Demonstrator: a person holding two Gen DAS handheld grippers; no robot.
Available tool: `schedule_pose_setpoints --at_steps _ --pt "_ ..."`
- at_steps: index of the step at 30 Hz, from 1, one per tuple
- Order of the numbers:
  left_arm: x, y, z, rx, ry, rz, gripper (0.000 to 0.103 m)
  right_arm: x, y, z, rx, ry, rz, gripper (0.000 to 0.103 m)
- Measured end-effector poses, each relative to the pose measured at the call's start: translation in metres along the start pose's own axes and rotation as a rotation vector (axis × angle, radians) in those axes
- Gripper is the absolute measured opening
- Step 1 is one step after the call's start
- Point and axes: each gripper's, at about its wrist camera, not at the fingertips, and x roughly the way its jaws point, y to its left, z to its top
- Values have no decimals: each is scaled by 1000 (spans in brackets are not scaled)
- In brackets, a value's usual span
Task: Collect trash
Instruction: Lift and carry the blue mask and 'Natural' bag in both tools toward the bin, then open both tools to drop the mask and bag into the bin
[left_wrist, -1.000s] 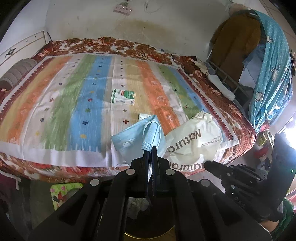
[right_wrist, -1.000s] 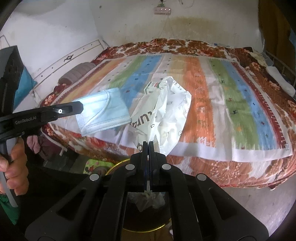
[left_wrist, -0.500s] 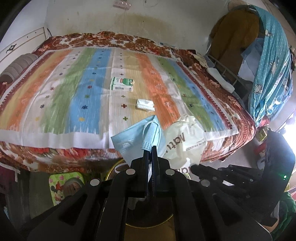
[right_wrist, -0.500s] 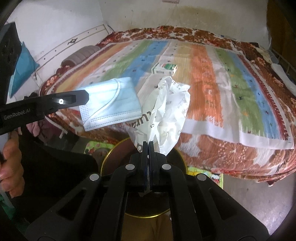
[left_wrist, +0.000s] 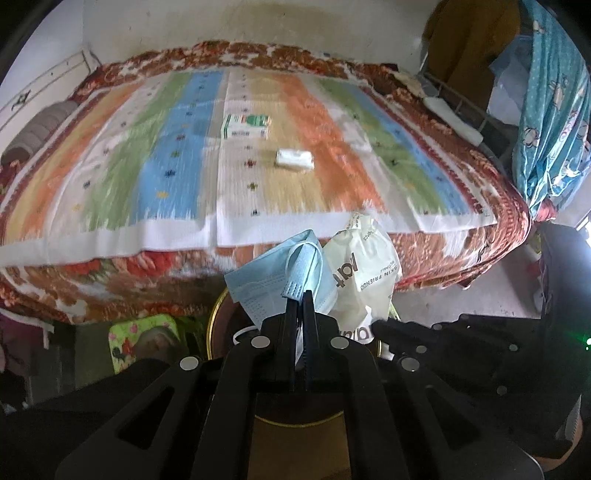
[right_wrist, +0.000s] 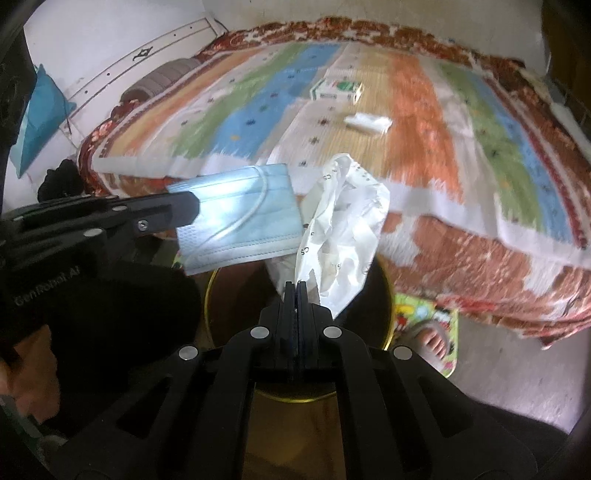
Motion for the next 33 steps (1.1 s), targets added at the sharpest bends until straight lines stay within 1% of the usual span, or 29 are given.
schedule_pose_setpoints --at_steps 6,8,14,18,21,23,24,25,29,31,33 --pt "13 13 -1 -80 63 5 2 16 2 -5 -3 67 -29 0" --pt "19 16 -2 -101 84 6 2 23 -2 -6 25 92 -26 0" --pt "36 26 -6 -174 147 10 2 35 -11 -7 85 132 -6 1" --pt "45 28 -6 -199 174 15 2 45 -17 -7 123 168 4 1" --pt "51 30 -6 -214 186 24 3 56 -21 -9 157 203 11 3" --pt "57 33 -4 -233 201 19 13 62 -25 -9 182 222 17 11" --pt "60 34 -3 -243 207 15 25 65 -26 -9 192 227 15 24" --pt "63 36 -2 -252 213 12 33 66 -27 -9 196 228 13 34" --pt "65 39 1 -274 213 9 35 67 -28 -9 201 225 10 36" --pt "62 40 3 -283 204 -1 38 65 -28 -9 200 217 16 40" --pt "60 44 5 -295 197 -10 40 61 -28 -6 198 203 18 42"
